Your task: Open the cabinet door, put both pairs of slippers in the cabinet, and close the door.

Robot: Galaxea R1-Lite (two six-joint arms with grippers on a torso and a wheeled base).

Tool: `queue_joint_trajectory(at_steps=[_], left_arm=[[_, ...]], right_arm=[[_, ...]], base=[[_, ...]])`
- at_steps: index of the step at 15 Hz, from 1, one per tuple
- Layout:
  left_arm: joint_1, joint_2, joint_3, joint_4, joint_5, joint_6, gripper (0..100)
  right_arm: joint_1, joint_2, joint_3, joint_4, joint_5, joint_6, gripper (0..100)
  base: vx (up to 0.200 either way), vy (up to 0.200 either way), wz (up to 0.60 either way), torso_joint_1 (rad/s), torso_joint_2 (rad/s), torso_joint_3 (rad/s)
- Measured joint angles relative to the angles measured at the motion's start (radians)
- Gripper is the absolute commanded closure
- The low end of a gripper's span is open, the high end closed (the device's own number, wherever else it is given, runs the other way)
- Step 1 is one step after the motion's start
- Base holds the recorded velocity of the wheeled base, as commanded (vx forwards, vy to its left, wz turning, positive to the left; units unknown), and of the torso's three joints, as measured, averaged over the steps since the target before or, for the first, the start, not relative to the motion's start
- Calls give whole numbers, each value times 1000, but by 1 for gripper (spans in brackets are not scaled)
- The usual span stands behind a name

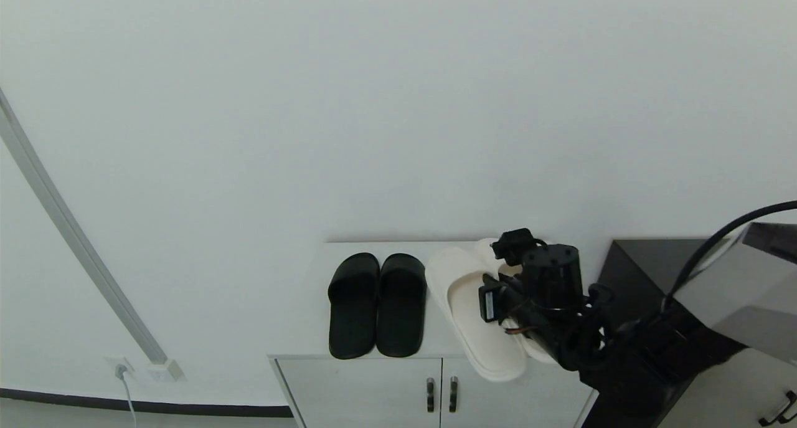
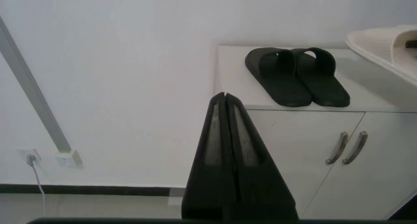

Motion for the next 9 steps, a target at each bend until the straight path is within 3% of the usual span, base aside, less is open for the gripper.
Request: queue_joint_trajectory(at_steps=[4, 5, 9], left_arm=[[0, 0, 0, 0, -1, -1, 100], [0, 0, 0, 0, -1, -1, 100], [0, 0, 0, 0, -2, -1, 100]], right_arm=[[2, -166, 215, -62, 365, -38, 100], [2, -202, 247, -51, 408, -39, 100], [7, -258, 283, -10, 420, -38, 100]], base=[[0, 0, 0, 0, 0, 0], [0, 0, 0, 0, 0, 0], [0, 0, 0, 0, 0, 0]])
